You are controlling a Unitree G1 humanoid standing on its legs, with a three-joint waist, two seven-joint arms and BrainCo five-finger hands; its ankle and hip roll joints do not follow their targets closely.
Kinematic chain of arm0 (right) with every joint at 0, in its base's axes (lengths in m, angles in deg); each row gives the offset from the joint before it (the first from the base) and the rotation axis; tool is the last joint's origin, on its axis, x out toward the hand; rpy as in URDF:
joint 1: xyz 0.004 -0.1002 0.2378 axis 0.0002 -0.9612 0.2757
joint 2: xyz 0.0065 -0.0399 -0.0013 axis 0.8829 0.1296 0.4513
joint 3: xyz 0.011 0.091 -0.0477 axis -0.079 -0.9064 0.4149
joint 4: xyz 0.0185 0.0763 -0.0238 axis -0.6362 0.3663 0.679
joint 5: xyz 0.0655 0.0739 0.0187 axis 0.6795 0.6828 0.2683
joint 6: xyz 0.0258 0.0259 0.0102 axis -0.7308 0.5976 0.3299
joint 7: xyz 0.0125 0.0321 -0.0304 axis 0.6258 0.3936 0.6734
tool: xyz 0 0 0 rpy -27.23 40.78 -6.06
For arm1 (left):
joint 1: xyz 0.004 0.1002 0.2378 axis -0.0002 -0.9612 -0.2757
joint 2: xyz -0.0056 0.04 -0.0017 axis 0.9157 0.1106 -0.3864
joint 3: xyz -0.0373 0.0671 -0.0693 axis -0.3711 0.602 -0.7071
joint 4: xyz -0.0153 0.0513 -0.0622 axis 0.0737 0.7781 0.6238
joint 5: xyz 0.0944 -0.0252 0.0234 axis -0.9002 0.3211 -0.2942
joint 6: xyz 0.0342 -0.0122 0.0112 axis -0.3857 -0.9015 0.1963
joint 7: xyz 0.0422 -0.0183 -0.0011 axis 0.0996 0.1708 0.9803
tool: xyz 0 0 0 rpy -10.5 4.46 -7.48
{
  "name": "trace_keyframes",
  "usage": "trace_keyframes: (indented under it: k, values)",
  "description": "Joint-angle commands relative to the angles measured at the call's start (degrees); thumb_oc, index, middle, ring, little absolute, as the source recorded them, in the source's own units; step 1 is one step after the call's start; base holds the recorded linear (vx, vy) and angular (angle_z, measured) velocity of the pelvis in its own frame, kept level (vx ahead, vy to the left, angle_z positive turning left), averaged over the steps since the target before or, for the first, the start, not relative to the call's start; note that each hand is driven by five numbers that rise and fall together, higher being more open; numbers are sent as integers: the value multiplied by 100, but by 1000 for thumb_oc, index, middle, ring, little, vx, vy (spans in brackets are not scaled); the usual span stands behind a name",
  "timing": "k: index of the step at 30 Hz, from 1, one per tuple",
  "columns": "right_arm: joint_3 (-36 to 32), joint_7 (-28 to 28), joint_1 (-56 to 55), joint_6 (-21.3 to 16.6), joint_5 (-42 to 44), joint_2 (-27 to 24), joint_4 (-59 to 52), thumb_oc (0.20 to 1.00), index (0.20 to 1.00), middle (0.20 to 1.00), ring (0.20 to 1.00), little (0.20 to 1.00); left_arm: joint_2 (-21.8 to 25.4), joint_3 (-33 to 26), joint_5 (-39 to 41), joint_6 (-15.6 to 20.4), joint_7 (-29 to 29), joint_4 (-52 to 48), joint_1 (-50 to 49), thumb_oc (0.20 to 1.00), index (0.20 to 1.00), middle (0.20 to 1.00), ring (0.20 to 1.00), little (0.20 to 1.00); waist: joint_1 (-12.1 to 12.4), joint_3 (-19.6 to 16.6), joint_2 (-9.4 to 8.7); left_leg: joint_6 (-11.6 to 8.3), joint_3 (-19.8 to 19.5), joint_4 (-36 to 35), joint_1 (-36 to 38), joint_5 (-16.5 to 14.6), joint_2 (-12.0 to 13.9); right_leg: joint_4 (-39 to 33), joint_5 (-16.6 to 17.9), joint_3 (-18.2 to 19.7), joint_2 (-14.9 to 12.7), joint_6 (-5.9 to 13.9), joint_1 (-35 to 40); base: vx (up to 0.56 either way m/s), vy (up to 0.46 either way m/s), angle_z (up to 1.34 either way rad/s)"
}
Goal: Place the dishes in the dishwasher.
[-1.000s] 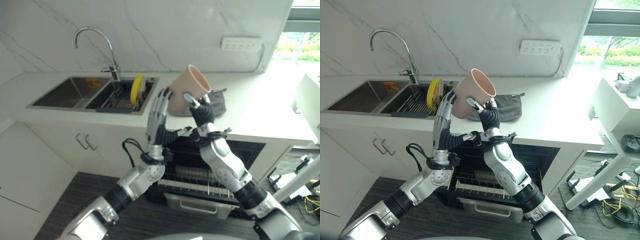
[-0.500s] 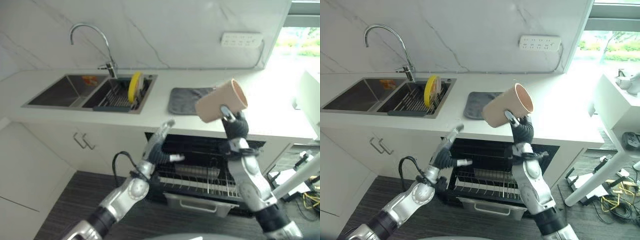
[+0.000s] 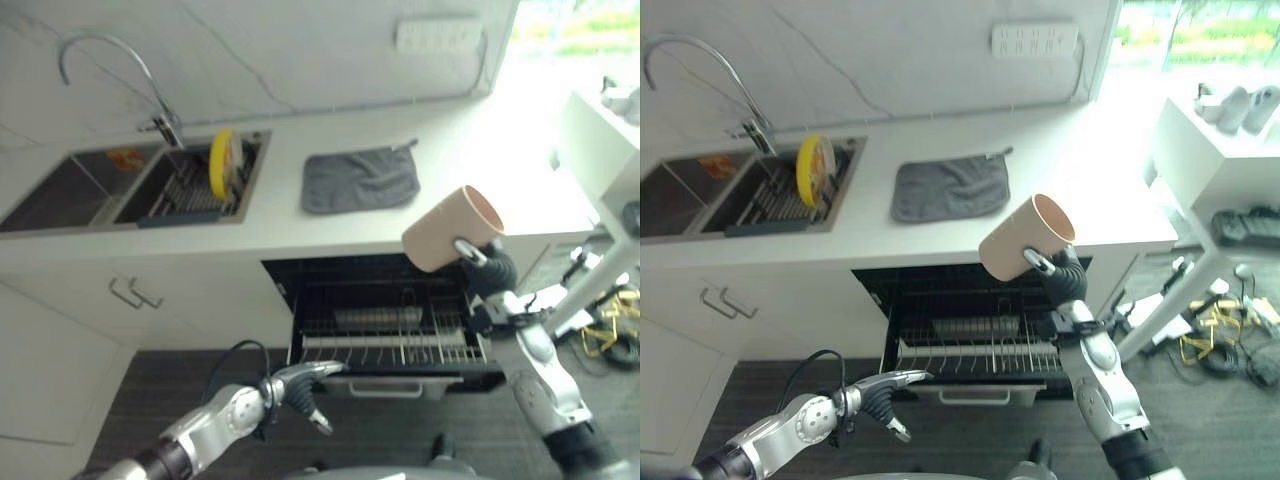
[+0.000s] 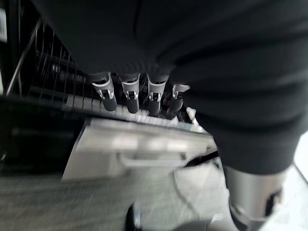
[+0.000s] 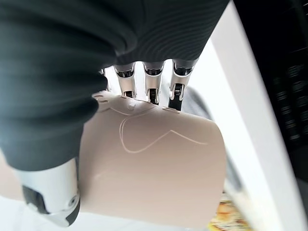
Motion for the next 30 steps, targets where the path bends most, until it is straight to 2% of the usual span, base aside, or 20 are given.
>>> trace_keyframes:
  k: [1, 2, 4, 6, 11, 16, 21, 28, 30]
  values:
    - [-95, 39, 930, -362, -98, -34, -161, 200, 200, 200, 200, 200, 154, -6, -238, -229, 389, 180, 540, 1000, 1000, 1000, 1000, 1000, 32, 608, -152, 211, 346, 810, -387, -177, -29, 1149, -1014, 71, -84, 124, 39, -268, -44, 10]
    - [-71, 29, 1230, -383, -205, -32, 94, 200, 200, 200, 200, 200, 105, 81, -457, -365, 651, 274, 745, 1000, 1000, 1000, 1000, 1000, 52, 809, -166, 189, 328, 869, -573, -155, -18, 1198, -1009, 65, -96, 115, -111, -233, -51, 6]
    - [-81, 65, 1431, -403, -303, -54, 308, 200, 200, 200, 200, 200, 105, 111, -604, -503, 862, 308, 886, 1000, 1000, 1000, 1000, 1000, 80, 969, -173, 178, 307, 915, -722, -129, -11, 1255, -1005, 51, -113, 102, -246, -245, -59, 4]
    - [-92, 205, 1888, -500, -396, -180, 768, 200, 200, 200, 200, 200, 98, 125, -932, -693, 1383, 347, 1171, 1000, 1000, 1000, 1000, 1000, 198, 1353, -183, 176, 194, 1072, -1087, -121, -34, 1460, -1015, 40, -147, 95, -612, -262, -86, 16]
    - [-114, 294, 2289, -659, -437, -220, 1264, 200, 200, 200, 200, 200, 47, 76, -1154, -833, 1840, 338, 1461, 1000, 1000, 1000, 1000, 1000, 339, 1660, -186, 226, 35, 1234, -1463, -115, -100, 1677, -1015, 58, -132, 68, -975, -119, -53, 3]
    - [-148, 295, 2417, -777, -547, -207, 1394, 200, 200, 200, 200, 200, 3, -44, -1404, -948, 2267, 344, 1523, 1000, 1000, 1000, 1000, 1000, 400, 1773, -174, 245, -44, 1363, -1640, -124, -136, 1817, -1017, 83, -122, 51, -1148, -33, -13, 0]
    - [-193, 78, 2422, -710, -705, -193, 1369, 200, 200, 200, 200, 200, 66, -223, -1672, -1084, 2747, 236, 1485, 1000, 1000, 1000, 1000, 1000, 440, 1810, -160, 264, -79, 1453, -1728, -149, -163, 1900, -1023, 104, -143, 41, -1236, 0, 0, 0]
    - [-366, -166, 2466, -722, -891, -216, 1741, 200, 200, 200, 200, 200, 180, -341, -1897, -1155, 2726, 84, 1500, 1000, 1000, 1000, 1000, 1000, 485, 1853, -128, 287, -105, 1464, -1772, -161, -179, 1967, -1016, 112, -153, 53, -1317, -1, 0, 1]
    - [-359, -198, 2512, -778, -896, -259, 2028, 200, 200, 200, 200, 200, 208, -297, -1944, -1274, 2770, 48, 1544, 1000, 1000, 1000, 1000, 1000, 511, 1853, -121, 299, -100, 1490, -1814, -165, -177, 2012, -1014, 99, -173, 54, -1365, -10, -4, 4]
